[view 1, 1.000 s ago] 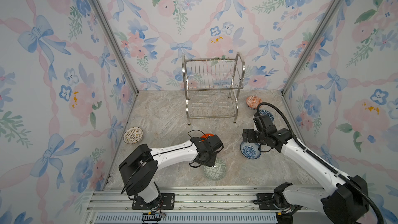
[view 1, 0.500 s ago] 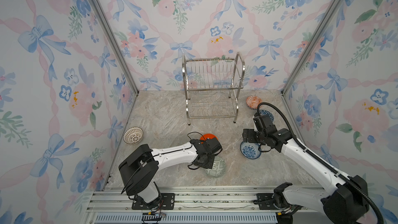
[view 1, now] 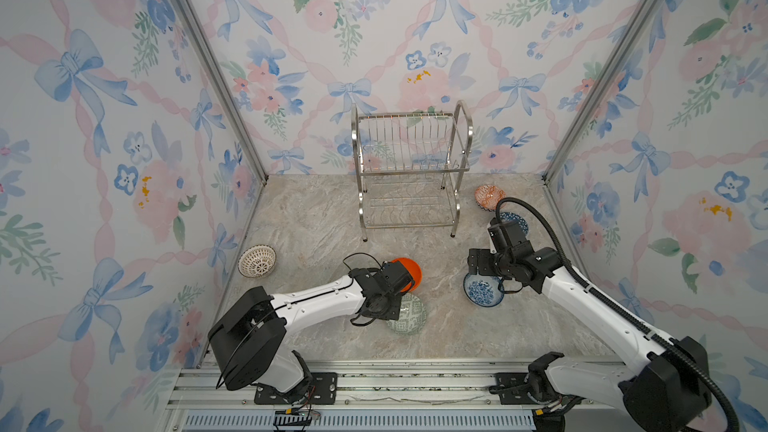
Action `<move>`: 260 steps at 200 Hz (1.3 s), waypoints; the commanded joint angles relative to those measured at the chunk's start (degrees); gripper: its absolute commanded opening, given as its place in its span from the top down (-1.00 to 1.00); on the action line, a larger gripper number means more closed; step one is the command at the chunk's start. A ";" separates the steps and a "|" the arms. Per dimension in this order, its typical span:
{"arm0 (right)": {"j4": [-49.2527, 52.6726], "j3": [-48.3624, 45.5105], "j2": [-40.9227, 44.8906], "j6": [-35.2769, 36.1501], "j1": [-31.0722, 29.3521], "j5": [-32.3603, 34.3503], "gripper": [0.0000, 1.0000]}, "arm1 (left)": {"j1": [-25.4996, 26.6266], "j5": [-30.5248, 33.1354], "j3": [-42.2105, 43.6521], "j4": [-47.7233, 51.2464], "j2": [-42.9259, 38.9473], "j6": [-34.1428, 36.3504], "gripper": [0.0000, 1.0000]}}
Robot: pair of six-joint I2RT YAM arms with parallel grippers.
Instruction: Load the bowls into the dish rack
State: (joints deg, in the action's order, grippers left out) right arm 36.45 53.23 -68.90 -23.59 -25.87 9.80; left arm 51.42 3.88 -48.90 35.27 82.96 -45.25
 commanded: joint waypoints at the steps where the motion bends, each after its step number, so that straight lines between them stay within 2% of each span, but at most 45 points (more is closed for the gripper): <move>1: 1.37 0.86 -0.81 -0.39 0.16 0.19 -0.94 | -2.10 2.78 2.78 2.27 -1.78 -0.41 1.00; 40: 1.46 0.93 -0.82 -0.28 0.11 0.38 -0.93 | -7.76 2.71 6.27 2.36 -5.59 -0.57 1.00; 94: 1.62 0.81 -0.78 -0.21 0.11 0.49 -0.93 | -20.31 2.09 10.80 2.35 -11.33 -1.20 1.00; 137: 1.83 1.13 -1.18 -0.46 0.03 -0.07 -0.93 | -28.85 1.74 7.62 2.35 -7.78 -1.52 1.00; 209: 2.44 2.60 -2.48 -0.61 -0.57 -1.24 -0.94 | -34.37 2.81 -7.72 2.46 6.20 1.72 1.00; 239: 2.92 3.43 -3.15 -1.27 -1.14 -2.35 -0.93 | -35.22 2.11 -9.30 2.44 9.53 2.57 1.00; 248: 3.14 3.74 -3.25 -1.41 -1.22 -2.42 -0.93 | -35.28 1.70 -9.32 2.44 9.93 2.62 0.91; 260: 3.69 4.46 -3.52 -1.54 -1.29 -2.42 -0.93 | -35.26 1.40 -9.30 2.44 9.96 2.44 0.90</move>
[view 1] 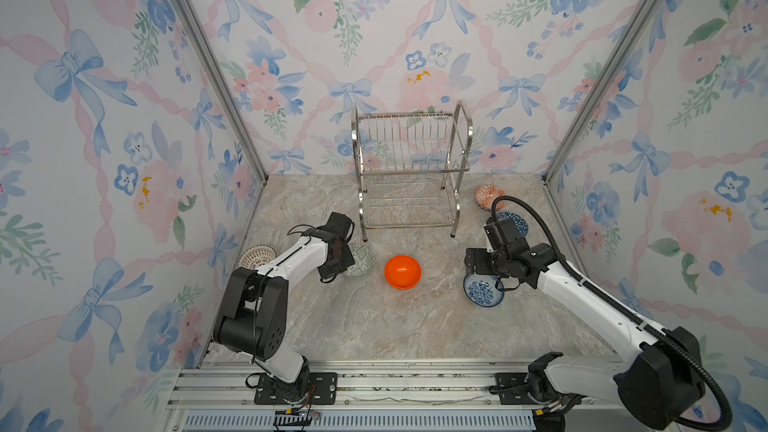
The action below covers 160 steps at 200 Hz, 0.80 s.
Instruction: Load the bowls into the dish rack
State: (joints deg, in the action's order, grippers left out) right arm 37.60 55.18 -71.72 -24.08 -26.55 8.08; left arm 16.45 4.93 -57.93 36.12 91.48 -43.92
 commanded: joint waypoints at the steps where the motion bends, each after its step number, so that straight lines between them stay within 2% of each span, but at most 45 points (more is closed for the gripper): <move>1: 2.59 2.58 -0.79 -1.06 -0.61 -0.69 -0.93 | -0.32 0.26 -0.26 1.59 1.47 1.11 0.90; 11: 3.06 3.31 -0.95 -1.15 -0.74 -0.69 -0.93 | -0.30 0.01 -0.23 1.63 1.43 1.03 0.89; 22: 3.18 3.90 -1.15 -1.24 -1.04 -0.67 -0.94 | -0.38 -0.08 -0.09 1.67 1.22 1.03 0.79; 48: 2.49 4.72 -2.10 -1.24 -2.01 -0.78 -0.93 | -1.20 -0.53 0.32 1.67 1.10 1.07 0.76; 61: 2.34 5.41 -3.00 -1.19 -2.65 -0.87 -0.93 | -1.55 -0.90 0.28 1.67 1.51 1.58 0.60; 79: 2.37 6.88 -4.40 -0.64 -4.46 -0.66 -0.93 | -1.54 -1.89 -0.41 1.75 2.20 3.23 0.50; 117: 2.08 10.08 -6.24 -0.18 -10.66 -0.32 -0.94 | -1.66 -1.56 -0.33 3.01 -2.83 2.31 -0.10; 152: 3.17 13.30 -9.39 -3.14 -15.79 0.06 -0.94 | -1.70 -3.54 1.67 3.39 -9.64 0.71 -0.93; 160: 3.26 13.90 -10.25 -4.17 -17.05 0.54 -0.93 | -1.69 -4.86 2.02 3.35 -10.49 0.99 -0.96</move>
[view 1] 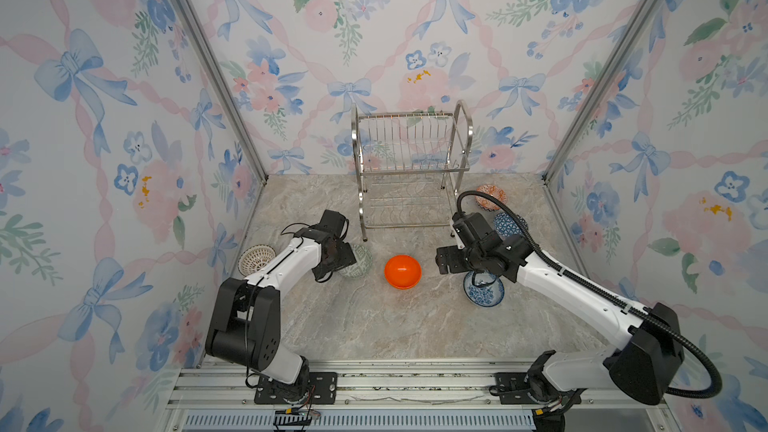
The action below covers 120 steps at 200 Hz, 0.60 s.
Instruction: Load the bowls into the dish rack
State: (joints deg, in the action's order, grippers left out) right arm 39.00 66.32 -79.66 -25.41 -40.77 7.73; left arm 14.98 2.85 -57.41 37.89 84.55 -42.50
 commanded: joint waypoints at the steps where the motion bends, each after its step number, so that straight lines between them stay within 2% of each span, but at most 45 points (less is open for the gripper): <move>1: 1.87 2.85 -2.37 -2.99 -3.00 0.98 -0.94 | -0.27 -2.86 1.59 1.58 -3.71 -0.32 -0.96; 30: 1.25 5.04 -6.10 -5.96 -7.69 2.77 -0.93 | -0.27 -6.55 2.66 1.67 -5.62 1.44 -0.96; 76: 4.49 12.41 -14.32 -10.00 -12.13 3.77 -0.94 | -0.56 -12.45 4.81 1.44 -11.07 -1.59 -0.96; 120: 3.85 18.77 -23.03 -20.13 -13.83 4.04 -0.94 | -1.91 -15.56 6.97 0.95 -16.17 -1.27 -0.96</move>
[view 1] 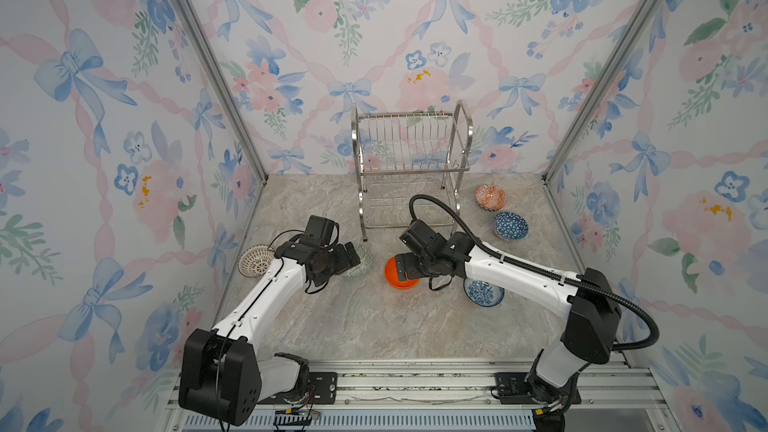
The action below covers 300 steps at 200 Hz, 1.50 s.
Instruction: Load the bowls into the dish rack
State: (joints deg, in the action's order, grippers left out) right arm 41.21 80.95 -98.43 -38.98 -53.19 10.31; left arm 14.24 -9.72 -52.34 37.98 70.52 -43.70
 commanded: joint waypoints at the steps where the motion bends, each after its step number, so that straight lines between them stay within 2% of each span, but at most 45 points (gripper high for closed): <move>1: 1.70 4.45 -4.50 -6.69 -1.49 1.47 -0.94 | -1.29 -3.10 1.98 0.87 -2.23 -0.07 -0.96; 63: 9.73 20.31 -18.98 -10.98 -5.79 3.89 -0.94 | -7.38 -9.88 6.68 0.44 -7.17 2.06 -0.96; 92: 7.87 20.32 -20.80 -13.60 -5.34 4.14 -1.00 | -8.26 -10.36 7.83 0.26 -8.34 4.40 -0.96; 122: 8.15 21.44 -22.50 -14.46 -5.12 4.19 -0.93 | -9.35 -13.31 7.79 0.31 -7.92 4.74 -0.96; 150: 8.80 21.91 -23.28 -14.99 -4.51 4.46 -0.84 | -9.34 -12.36 6.90 0.34 -7.73 5.66 -0.96; 250: 8.92 24.05 -26.78 -13.60 -3.06 4.46 -0.32 | -9.32 -12.22 7.68 0.31 -10.46 4.44 -0.96; 300: 11.78 28.66 -29.43 -12.24 -2.19 5.23 -0.20 | -9.32 -11.60 7.90 0.37 -10.07 5.08 -0.96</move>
State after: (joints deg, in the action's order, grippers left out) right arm 49.67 106.63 -125.78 -52.25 -56.36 13.91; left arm 5.19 -21.10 -45.04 37.80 60.53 -39.59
